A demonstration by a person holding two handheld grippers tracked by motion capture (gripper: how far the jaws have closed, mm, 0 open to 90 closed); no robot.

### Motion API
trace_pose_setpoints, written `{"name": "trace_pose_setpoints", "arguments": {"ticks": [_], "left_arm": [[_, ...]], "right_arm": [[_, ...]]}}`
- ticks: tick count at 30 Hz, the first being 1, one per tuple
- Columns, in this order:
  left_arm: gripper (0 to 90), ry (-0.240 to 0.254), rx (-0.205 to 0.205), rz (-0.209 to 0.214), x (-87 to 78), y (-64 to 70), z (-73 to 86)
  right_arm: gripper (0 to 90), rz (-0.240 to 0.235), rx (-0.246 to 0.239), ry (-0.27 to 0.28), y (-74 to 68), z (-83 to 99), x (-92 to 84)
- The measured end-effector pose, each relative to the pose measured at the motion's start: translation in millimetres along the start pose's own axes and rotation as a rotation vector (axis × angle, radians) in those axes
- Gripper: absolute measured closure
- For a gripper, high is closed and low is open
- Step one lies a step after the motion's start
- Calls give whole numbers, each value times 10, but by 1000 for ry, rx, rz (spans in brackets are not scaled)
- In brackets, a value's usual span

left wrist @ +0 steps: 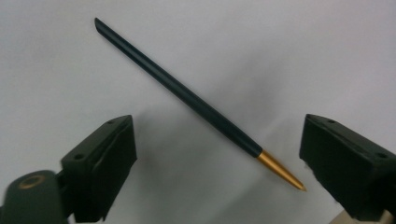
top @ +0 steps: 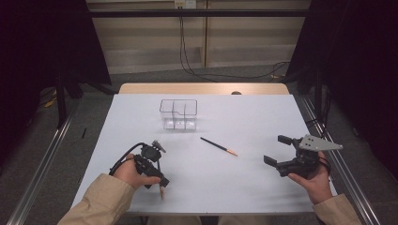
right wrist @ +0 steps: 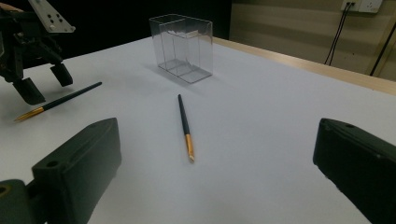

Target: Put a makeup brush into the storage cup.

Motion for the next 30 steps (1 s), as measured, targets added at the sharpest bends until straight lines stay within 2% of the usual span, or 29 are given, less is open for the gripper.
{"name": "trace_pose_setpoints", "arguments": {"ticks": [5, 11, 12, 16, 17, 19, 24, 30], "left_arm": [[213, -16, 13, 3, 40, 10, 12], [296, -27, 34, -22, 46, 0, 22], [307, -28, 57, -37, 44, -8, 23], [382, -39, 94, -82, 45, 7, 28], [411, -48, 121, -95, 39, -3, 27], [461, -58, 133, -105, 37, 3, 30], [606, -75, 145, -105, 22, -3, 33], [789, -72, 129, -95, 14, -38, 30]], "right_arm": [[6, -3, -1, -4, -1, 6, 4], [7, 0, 2, -6, 6, 8, -1], [8, -2, 2, -5, 6, 9, -1], [8, 1, -2, -7, 2, 6, -1], [9, 2, -3, -7, 3, 6, -1], [9, 1, -2, -7, 4, 8, 0], [11, 1, -4, -7, 4, 7, -2], [12, 2, -4, -8, 7, 7, -3]]}}
Point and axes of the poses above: each handheld gripper's, and its own axes: x roughly forward along the jaws, z roughly out of its underside, y roughly to its right, the point moved 6 cm from there along x, roughly forward along the jaws, and after that the axes turned 2 degrees about -z, right-handed, at the moved point
